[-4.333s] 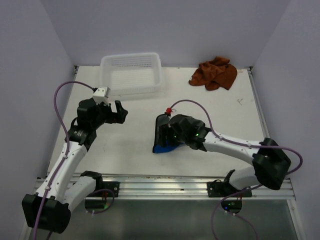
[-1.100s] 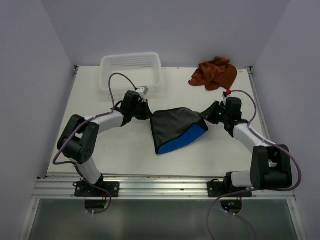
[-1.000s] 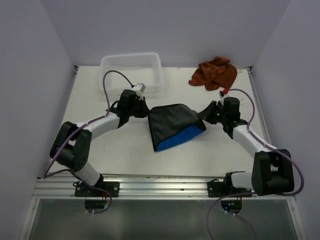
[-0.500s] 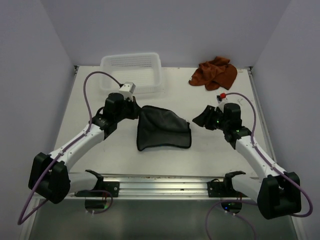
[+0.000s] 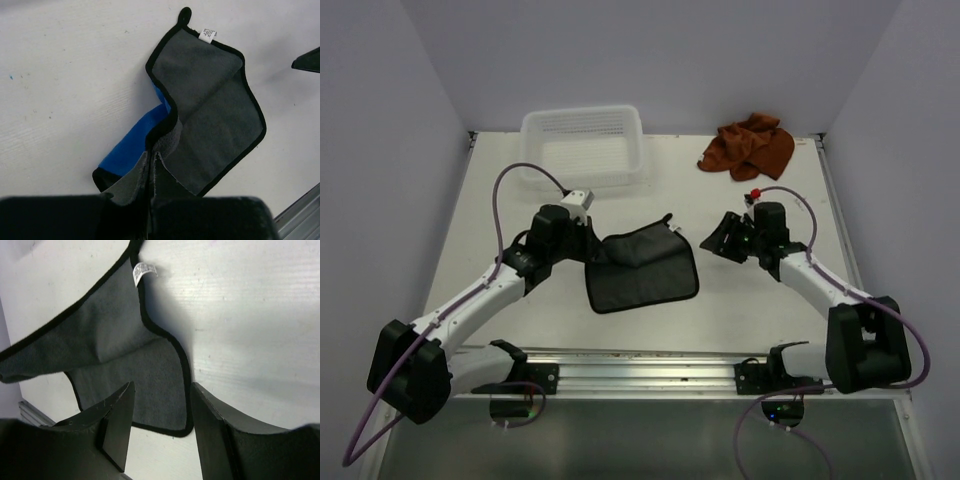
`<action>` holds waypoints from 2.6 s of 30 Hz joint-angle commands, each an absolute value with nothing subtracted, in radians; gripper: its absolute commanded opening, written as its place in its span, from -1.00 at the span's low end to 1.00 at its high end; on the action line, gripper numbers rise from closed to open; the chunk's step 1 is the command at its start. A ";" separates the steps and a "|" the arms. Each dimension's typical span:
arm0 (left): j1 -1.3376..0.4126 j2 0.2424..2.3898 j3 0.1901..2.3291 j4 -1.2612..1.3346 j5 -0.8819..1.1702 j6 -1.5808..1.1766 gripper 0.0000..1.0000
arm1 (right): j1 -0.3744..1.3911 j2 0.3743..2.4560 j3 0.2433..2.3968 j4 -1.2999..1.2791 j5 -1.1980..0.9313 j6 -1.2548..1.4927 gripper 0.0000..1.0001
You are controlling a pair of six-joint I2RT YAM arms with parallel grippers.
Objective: Roll the towels
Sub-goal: Flatten the towel
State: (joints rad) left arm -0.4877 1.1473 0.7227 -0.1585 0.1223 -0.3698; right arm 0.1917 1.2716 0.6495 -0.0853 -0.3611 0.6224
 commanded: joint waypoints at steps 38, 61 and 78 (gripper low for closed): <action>-0.509 1.134 0.769 -0.241 0.015 -0.295 -1.00 | 0.482 2.126 1.505 -0.348 0.101 0.515 -0.21; -0.506 1.046 0.851 -0.236 -0.160 -0.365 -1.00 | 0.491 1.723 1.473 -0.344 0.005 0.469 -1.00; -0.506 0.844 0.790 -0.202 -0.112 -0.413 -1.00 | 0.491 1.091 1.112 -0.314 -0.084 0.494 -1.00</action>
